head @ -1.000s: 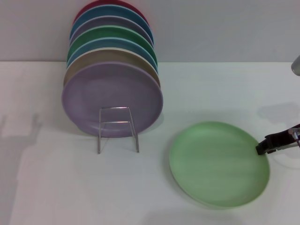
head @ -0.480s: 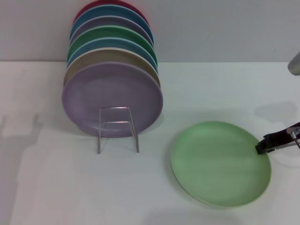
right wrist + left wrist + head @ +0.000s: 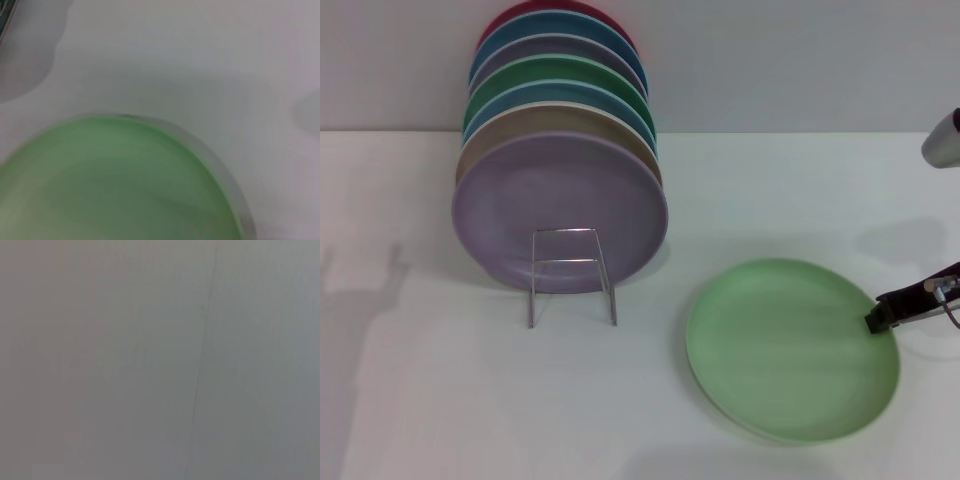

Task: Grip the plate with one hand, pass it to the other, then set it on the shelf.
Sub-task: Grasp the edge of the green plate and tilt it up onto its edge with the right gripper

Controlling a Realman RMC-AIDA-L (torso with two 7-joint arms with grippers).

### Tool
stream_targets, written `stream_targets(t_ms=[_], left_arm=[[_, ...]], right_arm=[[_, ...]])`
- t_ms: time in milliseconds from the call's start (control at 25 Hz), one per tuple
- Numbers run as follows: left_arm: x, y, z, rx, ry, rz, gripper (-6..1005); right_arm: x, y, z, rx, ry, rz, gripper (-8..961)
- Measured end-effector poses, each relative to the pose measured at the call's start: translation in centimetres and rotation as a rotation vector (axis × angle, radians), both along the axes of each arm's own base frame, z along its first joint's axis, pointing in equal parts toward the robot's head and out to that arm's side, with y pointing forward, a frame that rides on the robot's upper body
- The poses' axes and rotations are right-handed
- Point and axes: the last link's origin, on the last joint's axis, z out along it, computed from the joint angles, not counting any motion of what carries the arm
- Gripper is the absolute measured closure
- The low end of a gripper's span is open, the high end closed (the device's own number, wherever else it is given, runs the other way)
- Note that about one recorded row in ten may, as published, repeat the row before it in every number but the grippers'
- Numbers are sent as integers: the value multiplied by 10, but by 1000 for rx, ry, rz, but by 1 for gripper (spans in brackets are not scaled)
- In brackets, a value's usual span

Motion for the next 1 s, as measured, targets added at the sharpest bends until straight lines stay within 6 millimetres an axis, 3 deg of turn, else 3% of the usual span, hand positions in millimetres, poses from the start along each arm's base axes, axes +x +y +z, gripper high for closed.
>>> stream_targets(t_ms=[720,1000], left_arm=[[-2,0,3,6,10,6,139],[-2,0,3,8,11,6,139]], right_arm=[[-3,3,0,6,-11,23,909],[-12,6,11,67,-16,70,928]])
